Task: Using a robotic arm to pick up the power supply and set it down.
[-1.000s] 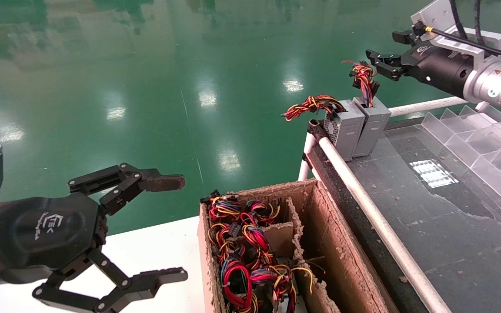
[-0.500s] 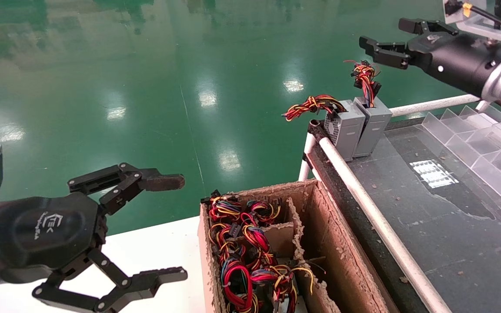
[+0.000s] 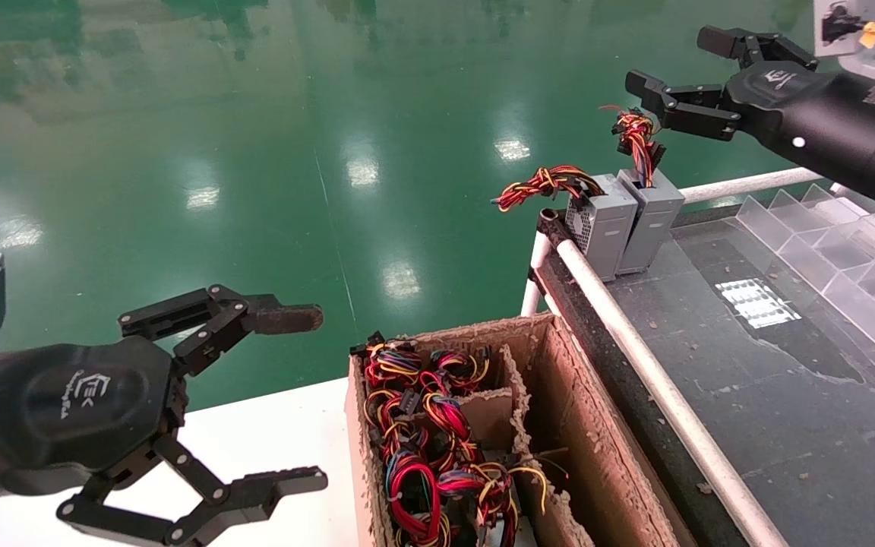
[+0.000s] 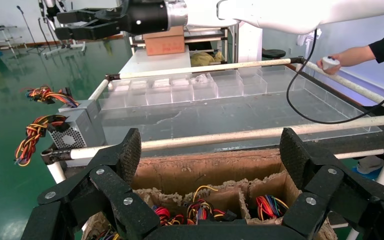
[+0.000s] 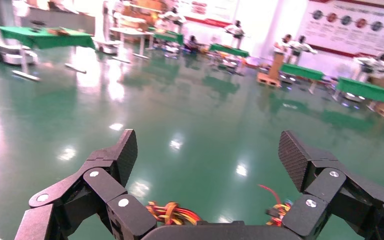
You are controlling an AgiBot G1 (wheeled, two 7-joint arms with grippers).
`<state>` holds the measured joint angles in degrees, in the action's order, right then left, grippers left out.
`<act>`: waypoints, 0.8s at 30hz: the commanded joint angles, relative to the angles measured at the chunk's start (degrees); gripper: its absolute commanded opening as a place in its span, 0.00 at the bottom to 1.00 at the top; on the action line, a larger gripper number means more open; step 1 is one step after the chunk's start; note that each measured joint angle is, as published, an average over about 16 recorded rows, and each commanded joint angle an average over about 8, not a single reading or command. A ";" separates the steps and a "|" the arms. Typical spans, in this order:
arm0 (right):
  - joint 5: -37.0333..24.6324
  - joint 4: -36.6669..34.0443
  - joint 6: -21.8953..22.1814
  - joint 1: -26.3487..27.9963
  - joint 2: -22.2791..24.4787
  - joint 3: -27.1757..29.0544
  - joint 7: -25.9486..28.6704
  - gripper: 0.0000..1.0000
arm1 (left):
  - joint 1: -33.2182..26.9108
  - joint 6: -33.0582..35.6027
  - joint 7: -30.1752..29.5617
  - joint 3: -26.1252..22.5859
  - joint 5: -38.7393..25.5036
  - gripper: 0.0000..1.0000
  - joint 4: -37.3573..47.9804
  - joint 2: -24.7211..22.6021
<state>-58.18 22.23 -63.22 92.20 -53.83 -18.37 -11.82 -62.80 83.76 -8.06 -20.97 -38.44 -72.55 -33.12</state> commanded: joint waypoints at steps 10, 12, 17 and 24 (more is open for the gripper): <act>4.43 13.93 -6.10 -8.31 5.11 0.64 6.12 1.00 | 0.00 0.00 0.00 -0.01 0.00 1.00 0.00 0.00; 5.24 16.50 -7.22 -9.84 6.04 0.75 7.25 1.00 | 0.00 0.00 0.00 -0.01 0.00 1.00 0.00 0.00; 7.25 22.79 -9.98 -13.60 8.35 1.04 10.02 1.00 | 0.00 0.00 0.01 -0.01 0.01 1.00 0.00 0.00; 10.07 31.68 -13.87 -18.90 11.61 1.45 13.92 1.00 | 0.00 0.00 0.01 -0.01 0.01 1.00 0.00 0.01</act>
<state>-48.92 51.36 -75.97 74.82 -43.16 -17.04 0.99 -62.80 83.75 -8.05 -20.98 -38.43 -72.55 -33.12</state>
